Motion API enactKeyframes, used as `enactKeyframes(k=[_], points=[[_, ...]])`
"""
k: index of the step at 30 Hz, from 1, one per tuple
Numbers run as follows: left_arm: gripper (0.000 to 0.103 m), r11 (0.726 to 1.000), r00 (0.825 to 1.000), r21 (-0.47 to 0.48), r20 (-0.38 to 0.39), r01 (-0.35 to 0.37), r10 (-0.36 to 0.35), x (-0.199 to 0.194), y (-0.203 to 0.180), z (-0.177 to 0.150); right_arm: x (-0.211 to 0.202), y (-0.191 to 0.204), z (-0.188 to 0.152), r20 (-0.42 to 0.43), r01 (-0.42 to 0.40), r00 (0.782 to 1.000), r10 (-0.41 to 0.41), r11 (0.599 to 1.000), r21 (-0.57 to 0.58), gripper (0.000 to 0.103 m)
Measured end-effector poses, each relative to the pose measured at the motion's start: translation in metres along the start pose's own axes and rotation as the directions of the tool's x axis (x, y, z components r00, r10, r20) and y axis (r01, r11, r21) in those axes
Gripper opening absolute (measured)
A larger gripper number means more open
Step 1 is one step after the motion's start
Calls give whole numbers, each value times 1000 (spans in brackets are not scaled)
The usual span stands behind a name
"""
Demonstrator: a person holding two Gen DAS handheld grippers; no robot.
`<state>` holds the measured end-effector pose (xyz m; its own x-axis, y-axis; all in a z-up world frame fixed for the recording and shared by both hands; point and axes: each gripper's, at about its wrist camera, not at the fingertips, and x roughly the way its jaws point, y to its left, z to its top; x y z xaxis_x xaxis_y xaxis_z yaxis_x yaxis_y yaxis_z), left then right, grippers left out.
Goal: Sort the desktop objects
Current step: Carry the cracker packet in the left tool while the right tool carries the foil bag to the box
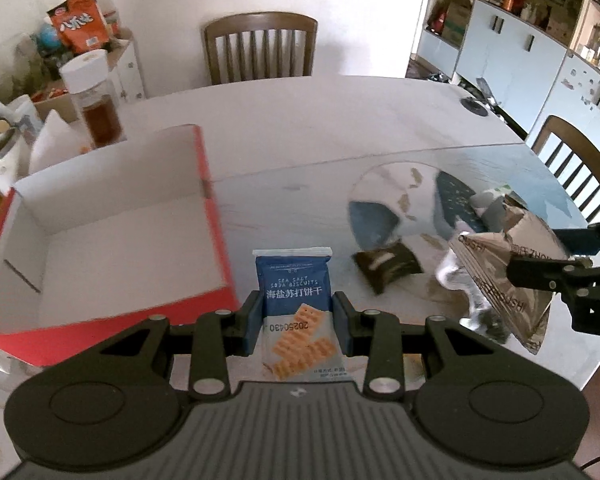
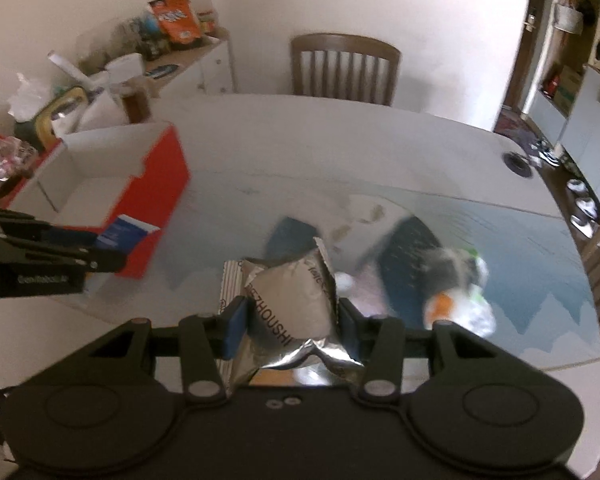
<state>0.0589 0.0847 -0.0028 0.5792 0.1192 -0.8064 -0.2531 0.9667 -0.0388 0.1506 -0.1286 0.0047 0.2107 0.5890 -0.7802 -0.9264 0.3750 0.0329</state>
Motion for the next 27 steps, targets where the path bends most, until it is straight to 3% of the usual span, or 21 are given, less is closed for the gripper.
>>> enactKeyframes(k=[10,27], points=[[36,999,999,-30,21,-42,42,-13,58,4,18,65,37,33,-77,996,80,993,-88,47],[36,991,994,-72,4,-112,113,-9,132,13,64,152,88,-6,-165,986,169,960,-224,47]])
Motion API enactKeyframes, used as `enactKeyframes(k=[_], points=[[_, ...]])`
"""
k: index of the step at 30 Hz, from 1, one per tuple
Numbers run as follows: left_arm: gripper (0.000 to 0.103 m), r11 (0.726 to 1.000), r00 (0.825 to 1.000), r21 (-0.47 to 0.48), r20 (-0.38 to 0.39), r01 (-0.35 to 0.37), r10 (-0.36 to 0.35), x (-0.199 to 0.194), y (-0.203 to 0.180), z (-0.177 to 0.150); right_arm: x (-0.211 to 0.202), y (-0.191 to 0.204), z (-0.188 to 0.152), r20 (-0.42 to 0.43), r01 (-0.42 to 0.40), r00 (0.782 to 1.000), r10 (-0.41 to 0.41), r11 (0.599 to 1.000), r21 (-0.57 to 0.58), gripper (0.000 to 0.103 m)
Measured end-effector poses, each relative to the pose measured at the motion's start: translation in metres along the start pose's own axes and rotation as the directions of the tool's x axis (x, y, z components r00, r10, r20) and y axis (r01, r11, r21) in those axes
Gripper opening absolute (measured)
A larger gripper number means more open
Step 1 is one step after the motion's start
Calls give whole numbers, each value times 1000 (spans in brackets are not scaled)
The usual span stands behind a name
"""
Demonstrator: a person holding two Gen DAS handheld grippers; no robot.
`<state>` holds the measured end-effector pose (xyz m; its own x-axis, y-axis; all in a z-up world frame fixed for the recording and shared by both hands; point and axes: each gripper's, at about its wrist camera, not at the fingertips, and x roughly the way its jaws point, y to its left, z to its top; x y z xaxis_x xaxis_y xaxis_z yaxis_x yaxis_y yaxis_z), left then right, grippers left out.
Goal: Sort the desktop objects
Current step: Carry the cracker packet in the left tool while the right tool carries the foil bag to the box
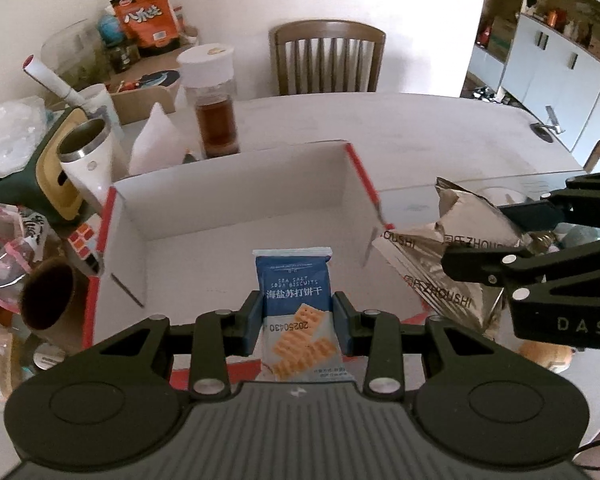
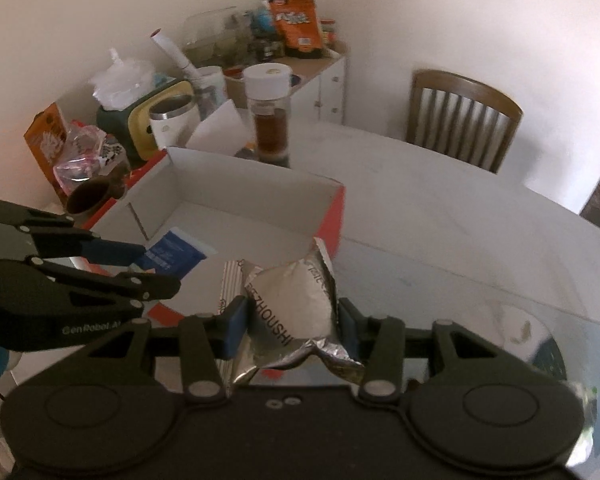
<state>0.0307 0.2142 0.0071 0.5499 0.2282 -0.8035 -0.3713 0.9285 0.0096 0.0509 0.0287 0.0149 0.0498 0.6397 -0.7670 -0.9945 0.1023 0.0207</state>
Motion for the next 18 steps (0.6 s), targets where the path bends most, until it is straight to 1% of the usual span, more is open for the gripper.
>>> enactKeyframes(k=[3,8,12,16,18], points=[[36,1000,1000,-13,-11,-15,15,6,13,1,12,9,8,-10,-11,1000,11,1000,-20,47],[36,999,999,-7,-14,-49,49,15,30,6,30,21,16,-29,-29,999,28,999,-39,47],[36,998,997,-14,-36,-69,68,26,44,10,44,26,22,-45,-31,999,29,998,-47,47],[36,998,996,-9,-62,-69,69,38,55,12,55,28,28,-53,-39,998,37,998,-48,47],[36,998,996,2,-71,-59,59,44,59,13,61,30,30,-56,-43,998,40,998,-54,47]])
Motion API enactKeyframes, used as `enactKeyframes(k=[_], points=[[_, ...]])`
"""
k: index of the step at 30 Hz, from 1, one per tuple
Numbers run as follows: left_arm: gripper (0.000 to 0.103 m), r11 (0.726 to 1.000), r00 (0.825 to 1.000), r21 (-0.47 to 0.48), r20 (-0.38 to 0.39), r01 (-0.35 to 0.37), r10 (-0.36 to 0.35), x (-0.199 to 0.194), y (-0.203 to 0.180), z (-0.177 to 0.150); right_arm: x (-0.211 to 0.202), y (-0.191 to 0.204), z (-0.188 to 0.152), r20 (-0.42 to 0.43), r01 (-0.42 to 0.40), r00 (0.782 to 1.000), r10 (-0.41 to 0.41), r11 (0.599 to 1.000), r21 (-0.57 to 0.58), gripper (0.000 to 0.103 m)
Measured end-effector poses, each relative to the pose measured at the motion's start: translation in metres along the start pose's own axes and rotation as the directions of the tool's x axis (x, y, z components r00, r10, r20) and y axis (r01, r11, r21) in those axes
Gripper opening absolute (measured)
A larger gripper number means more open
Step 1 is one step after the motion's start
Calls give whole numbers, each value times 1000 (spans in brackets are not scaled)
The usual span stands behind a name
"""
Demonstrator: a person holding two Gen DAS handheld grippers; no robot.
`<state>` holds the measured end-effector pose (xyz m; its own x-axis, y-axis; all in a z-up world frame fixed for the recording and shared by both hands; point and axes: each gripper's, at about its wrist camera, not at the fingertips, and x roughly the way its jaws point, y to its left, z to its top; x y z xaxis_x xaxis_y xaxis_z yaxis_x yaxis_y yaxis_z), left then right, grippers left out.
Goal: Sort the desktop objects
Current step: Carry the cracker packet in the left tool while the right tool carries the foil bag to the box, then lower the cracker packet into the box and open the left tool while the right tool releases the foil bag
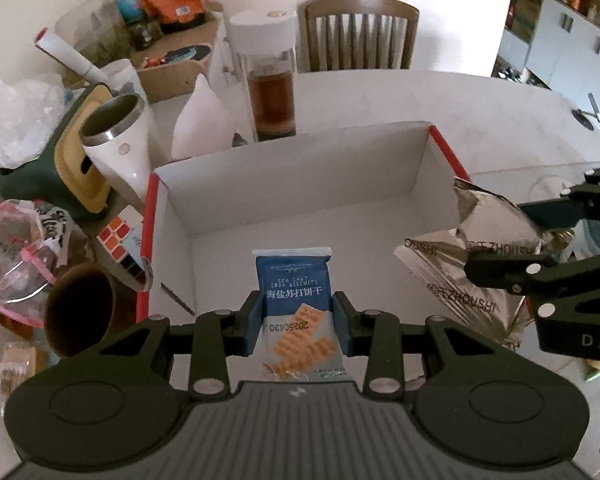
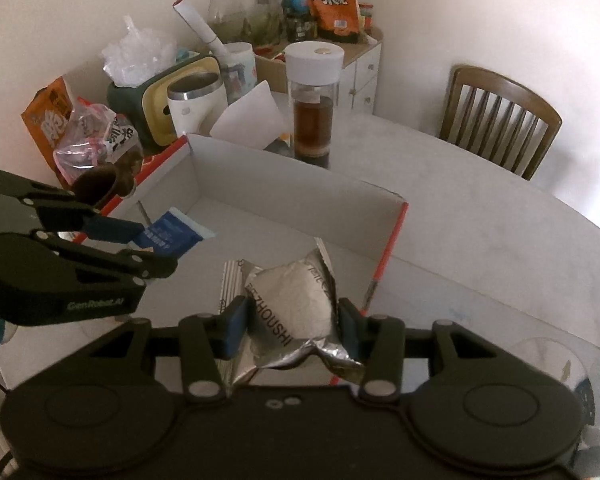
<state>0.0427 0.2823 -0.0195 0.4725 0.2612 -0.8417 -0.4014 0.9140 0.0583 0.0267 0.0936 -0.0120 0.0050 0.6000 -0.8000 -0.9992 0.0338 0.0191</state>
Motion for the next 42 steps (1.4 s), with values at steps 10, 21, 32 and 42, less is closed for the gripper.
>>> enactKeyframes(k=[10,21,32,42], points=[[36,996,999,86,-27,-28,31,27,3,8,30,11,7,-36,-15,999,14,999,-37,47],[36,990,996,138,-93,16,-3,65,6,16,66,24,6,-89,-5,996,-5,994,-110,47],[36,981,987,181,-155,70,-42,93,2,30,97,33,-1,-155,-19,988,-13,980,-200,47],[37,980,971,174,-234,94,-52,121,-5,35,107,26,-3,-186,-35,982,-3,979,-199,47]])
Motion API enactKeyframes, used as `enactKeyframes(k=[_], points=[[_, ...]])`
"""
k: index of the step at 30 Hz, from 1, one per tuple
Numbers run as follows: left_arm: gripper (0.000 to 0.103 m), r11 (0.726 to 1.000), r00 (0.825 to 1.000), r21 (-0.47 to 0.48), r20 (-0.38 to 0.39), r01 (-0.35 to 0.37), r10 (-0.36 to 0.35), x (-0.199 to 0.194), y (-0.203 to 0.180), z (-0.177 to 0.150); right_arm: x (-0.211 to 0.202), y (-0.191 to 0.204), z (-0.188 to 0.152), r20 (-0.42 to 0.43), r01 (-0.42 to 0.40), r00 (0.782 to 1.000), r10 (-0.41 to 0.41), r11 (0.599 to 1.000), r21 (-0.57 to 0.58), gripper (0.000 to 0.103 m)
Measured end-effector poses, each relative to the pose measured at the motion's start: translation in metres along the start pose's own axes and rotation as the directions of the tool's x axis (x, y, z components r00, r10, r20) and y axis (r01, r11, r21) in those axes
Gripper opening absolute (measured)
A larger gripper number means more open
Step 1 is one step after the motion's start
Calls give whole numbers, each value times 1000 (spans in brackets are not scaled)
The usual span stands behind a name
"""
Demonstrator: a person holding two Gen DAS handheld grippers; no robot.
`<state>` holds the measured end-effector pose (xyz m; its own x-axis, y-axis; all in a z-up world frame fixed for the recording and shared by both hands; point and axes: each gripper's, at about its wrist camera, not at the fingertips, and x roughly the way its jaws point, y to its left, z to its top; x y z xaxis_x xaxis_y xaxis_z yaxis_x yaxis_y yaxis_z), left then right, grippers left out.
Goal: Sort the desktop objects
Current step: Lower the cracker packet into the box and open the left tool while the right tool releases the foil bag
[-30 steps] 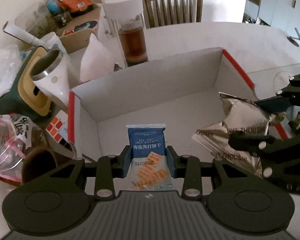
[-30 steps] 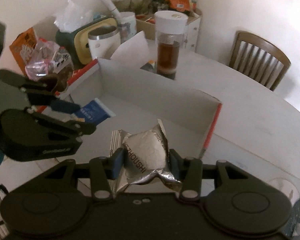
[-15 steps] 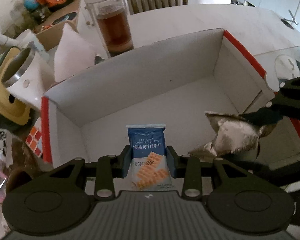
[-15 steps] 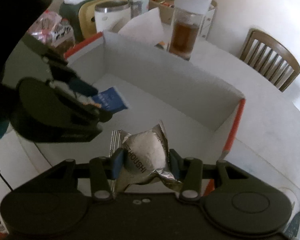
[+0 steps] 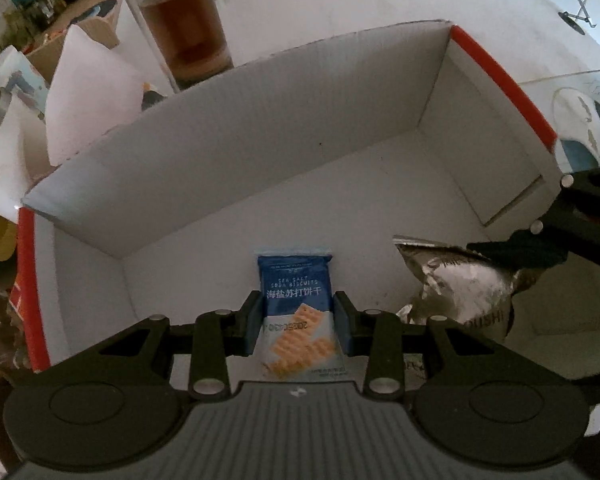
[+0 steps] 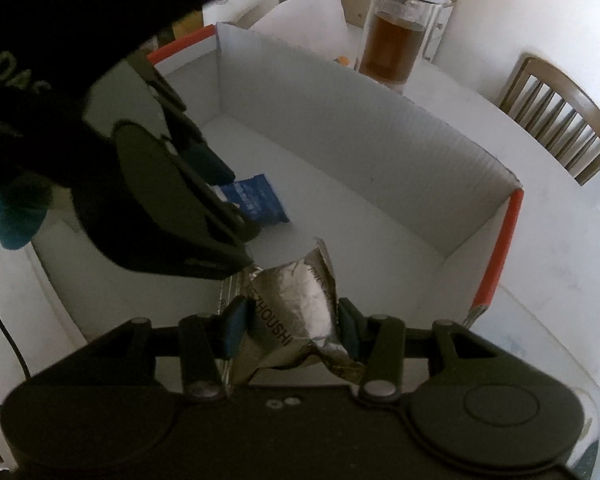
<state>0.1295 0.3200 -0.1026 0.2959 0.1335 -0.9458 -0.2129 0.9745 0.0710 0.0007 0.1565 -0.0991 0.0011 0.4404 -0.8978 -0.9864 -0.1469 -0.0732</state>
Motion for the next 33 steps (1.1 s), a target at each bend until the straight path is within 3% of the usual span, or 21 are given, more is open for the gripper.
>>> enactKeyframes(k=[6,17,22,33], points=[[37,1000,999,-14,-41,8,-9,10,1,6,5,-1,2,-2,-10,1000,10,1000,-4,47],[37,999,999,-51,-43,4,-6,9,5,-1,-1,-6,2,16,-31,999,30,999,23,51],[37,997,1000,-74,-19,15,-17,-3,10,-6,-11,-7,2,30,-40,999,39,999,28,57],[37,997,999,-82,40,8,-5,-34,10,-17,-51,-16,-4,88,-64,994,59,996,66,57]])
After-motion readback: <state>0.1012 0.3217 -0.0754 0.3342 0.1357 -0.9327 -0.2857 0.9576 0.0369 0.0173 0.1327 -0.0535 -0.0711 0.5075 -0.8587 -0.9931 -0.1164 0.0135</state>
